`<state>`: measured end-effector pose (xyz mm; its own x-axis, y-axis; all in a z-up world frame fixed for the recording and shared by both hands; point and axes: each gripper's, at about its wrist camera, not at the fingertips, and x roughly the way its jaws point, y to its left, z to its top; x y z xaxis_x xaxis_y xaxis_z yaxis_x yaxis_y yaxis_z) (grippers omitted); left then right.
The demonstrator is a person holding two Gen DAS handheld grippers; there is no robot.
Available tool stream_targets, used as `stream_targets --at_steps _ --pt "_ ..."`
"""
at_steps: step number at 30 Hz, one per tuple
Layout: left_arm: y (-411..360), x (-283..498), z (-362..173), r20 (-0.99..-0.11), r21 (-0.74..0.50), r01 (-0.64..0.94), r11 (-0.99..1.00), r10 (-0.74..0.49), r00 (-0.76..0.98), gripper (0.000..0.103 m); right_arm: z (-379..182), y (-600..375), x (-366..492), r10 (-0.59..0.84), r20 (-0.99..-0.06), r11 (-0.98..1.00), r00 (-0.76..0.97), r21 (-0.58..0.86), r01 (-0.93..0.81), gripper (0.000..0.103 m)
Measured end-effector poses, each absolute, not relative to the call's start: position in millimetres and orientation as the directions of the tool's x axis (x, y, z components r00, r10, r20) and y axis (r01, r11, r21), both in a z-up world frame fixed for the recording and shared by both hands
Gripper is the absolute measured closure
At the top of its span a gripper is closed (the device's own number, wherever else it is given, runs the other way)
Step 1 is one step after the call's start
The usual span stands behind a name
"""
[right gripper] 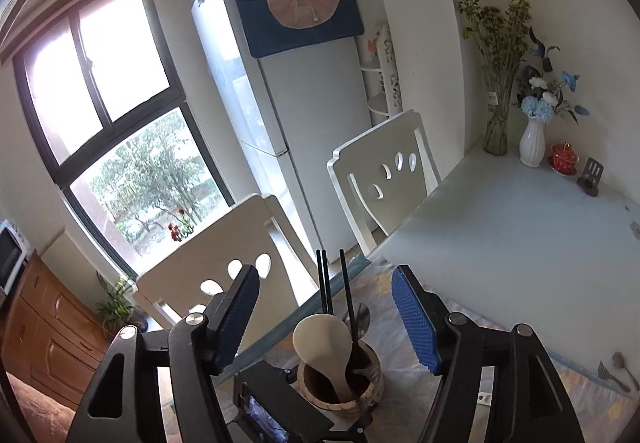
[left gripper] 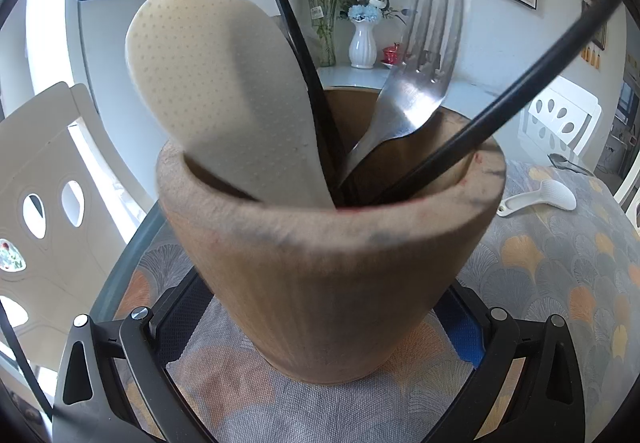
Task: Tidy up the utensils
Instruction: 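Move the right tool to the cloth and grasp the second white rice paddle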
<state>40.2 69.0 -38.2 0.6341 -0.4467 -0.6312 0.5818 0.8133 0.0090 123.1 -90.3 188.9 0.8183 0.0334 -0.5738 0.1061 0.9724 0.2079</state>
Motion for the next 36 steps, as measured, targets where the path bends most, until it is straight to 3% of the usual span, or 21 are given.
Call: stream_targets --at_steps 8,11,15,18,20,23,27,33,36 --pt "65.7 41.9 -38.7 -0.633 0.008 0.584 0.812 -0.448 0.631 0.001 188.3 -127.7 109.6 0.000 -0.558 0.930 0.830 0.305 0.205 0.035" --pt "65.9 41.9 -38.6 -0.633 0.008 0.584 0.812 -0.447 0.631 0.001 175.0 -161.2 97.9 -0.043 -0.566 0.864 0.823 0.393 0.315 0.028" --pt "63.6 43.9 -39.8 -0.641 0.007 0.584 0.812 -0.445 0.626 0.001 121.2 -221.6 80.2 -0.075 -0.679 0.666 0.730 0.511 0.543 0.027" --pt "61.9 45.9 -40.6 -0.644 0.006 0.584 0.811 -0.444 0.623 0.001 58.2 -268.2 56.5 -0.042 -0.793 0.432 0.607 0.534 0.727 0.027" --pt "61.8 49.2 -41.9 -0.647 0.005 0.585 0.811 -0.443 0.620 0.001 18.6 -292.1 36.9 0.012 -0.816 0.277 0.577 0.557 0.783 0.027" --pt "61.0 53.0 -42.8 -0.652 0.003 0.585 0.811 -0.442 0.616 0.001 -30.3 -317.4 7.8 0.053 -0.853 0.085 0.519 0.521 0.849 0.027" --pt "59.1 55.1 -43.4 -0.656 0.003 0.586 0.811 -0.440 0.613 0.001 -61.4 -343.9 -4.5 0.038 -0.899 0.018 0.437 0.438 0.899 0.027" --pt "56.8 59.0 -43.4 -0.664 0.003 0.586 0.810 -0.437 0.607 0.001 -79.5 -355.3 28.8 0.036 -0.933 0.055 0.359 0.361 0.931 0.027" --pt "56.0 60.1 -42.4 -0.663 0.004 0.586 0.810 -0.437 0.608 0.001 -82.1 -348.4 59.6 -0.033 -0.977 0.159 0.210 0.202 0.966 0.014"
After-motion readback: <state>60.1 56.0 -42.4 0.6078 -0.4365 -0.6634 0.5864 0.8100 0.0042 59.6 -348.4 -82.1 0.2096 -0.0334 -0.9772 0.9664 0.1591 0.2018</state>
